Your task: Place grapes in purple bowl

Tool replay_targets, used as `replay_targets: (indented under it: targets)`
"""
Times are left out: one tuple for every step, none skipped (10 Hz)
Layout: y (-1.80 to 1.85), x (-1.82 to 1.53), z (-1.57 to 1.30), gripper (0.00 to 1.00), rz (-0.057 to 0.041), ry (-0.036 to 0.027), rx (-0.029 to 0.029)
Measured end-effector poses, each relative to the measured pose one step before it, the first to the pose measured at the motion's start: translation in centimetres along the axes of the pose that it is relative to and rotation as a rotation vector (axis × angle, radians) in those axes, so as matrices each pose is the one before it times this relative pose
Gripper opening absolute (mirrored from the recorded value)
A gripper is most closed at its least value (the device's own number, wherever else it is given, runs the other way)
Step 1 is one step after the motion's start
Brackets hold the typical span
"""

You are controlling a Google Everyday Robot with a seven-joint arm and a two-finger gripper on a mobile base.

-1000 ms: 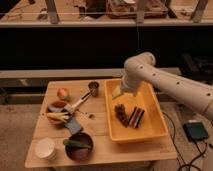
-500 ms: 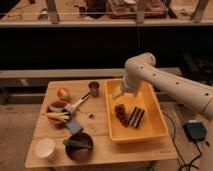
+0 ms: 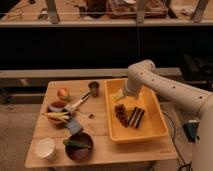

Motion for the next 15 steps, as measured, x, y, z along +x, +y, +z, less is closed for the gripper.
replay_targets:
  targets:
    - [0.219, 0.048, 0.784, 0.73, 0.0065, -0.00083, -0.00994]
    - [0.072, 0.05, 0.777, 0.73, 0.00258, -0.00267, -0.00396]
    - [0.153, -0.12, 0.796, 0.73, 0.00493, -0.0071, 0.0013]
    - [0.107, -0.241, 0.958, 0.73, 0.00299, -0.01051, 0.00216]
    - [-0.335, -0.357, 1.072, 0.73, -0.00502, -0.01423, 0.00381]
    - [-0.496, -0.188, 0.624, 0.73, -0.00806, -0.00871, 0.00356]
    - [-0.361, -0.287, 0.701, 0.73, -0.00708, -0.00958, 0.00438]
    - [-0.2, -0.304, 0.701, 0.73, -0.00978, -0.00912, 0.0019]
    - [-0.157, -0.298, 0.563, 0.73, -0.00767, -0.0082, -0.0015]
    - [-0.293, -0.187, 0.464, 0.73, -0.00779, -0.0064, -0.00036]
    - [-0.505, -0.316, 0.755, 0.73, -0.01108, -0.00998, 0.00182]
    - [-0.212, -0.444, 0.772, 0.73, -0.00303, -0.01095, 0.0026]
    - [-0.097, -0.359, 0.538, 0.73, -0.00126, -0.00876, 0.00242]
    - [-0.395, -0.197, 0.439, 0.72, -0.00588, -0.00804, 0.00341]
    - [-0.281, -0.188, 0.373, 0.63, -0.00831, -0.00882, 0.00404]
